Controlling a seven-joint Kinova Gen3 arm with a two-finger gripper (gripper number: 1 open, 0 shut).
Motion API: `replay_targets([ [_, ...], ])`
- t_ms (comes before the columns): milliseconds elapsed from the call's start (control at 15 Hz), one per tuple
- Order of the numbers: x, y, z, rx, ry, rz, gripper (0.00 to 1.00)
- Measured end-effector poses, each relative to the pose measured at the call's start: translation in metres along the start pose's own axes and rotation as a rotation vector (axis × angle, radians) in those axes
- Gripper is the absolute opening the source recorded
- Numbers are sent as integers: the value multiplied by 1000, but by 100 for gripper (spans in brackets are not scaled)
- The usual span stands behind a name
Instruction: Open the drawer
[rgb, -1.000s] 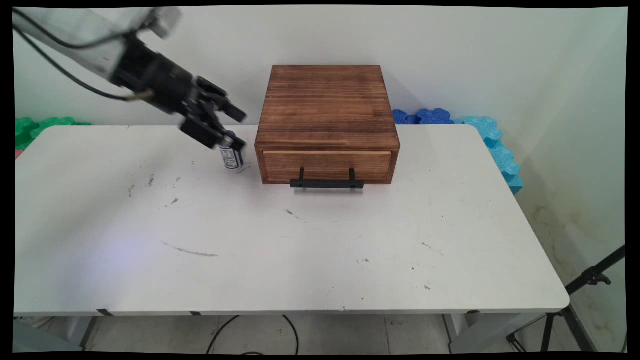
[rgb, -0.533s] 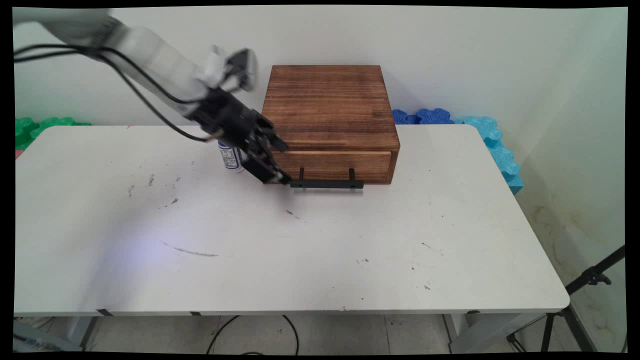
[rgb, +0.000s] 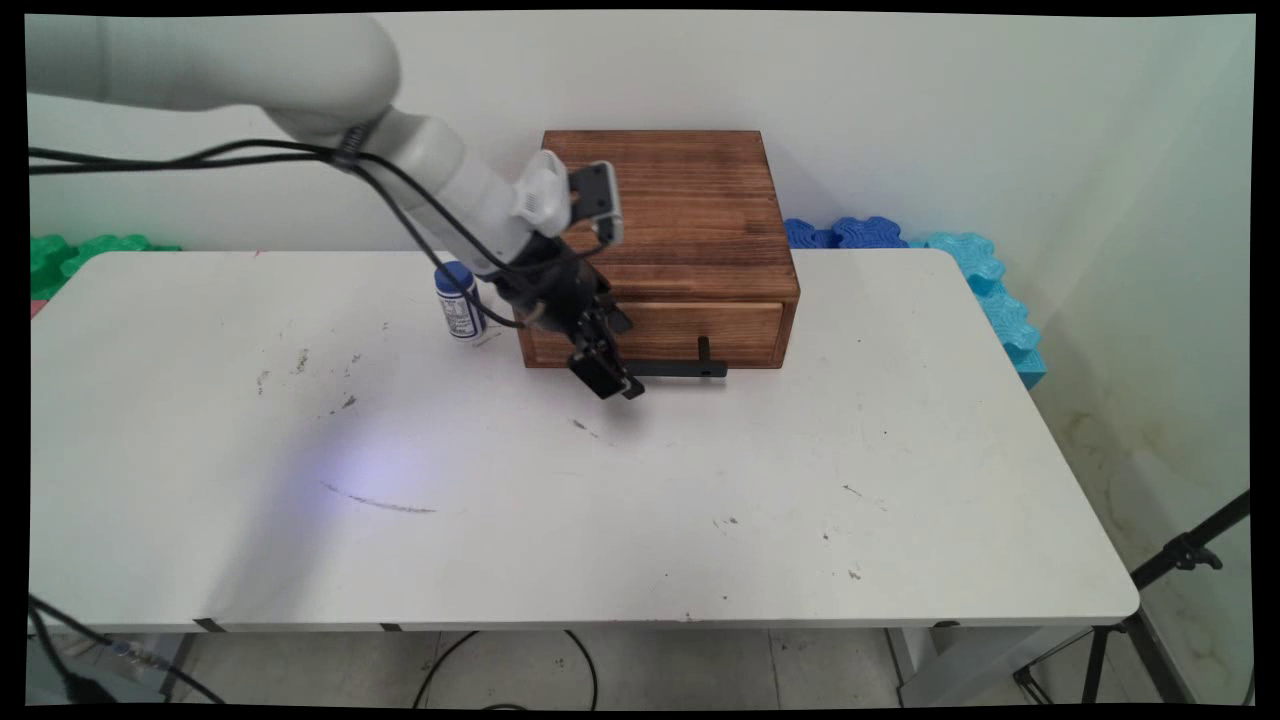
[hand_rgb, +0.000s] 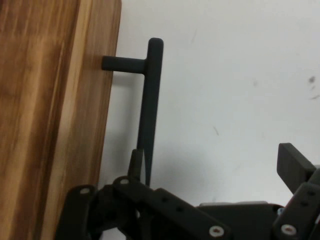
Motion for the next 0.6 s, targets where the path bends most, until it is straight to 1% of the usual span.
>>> replay_targets([
  [267, 11, -4, 28, 17, -34, 43, 100],
  [600, 14, -11, 54, 35, -63, 86, 100],
])
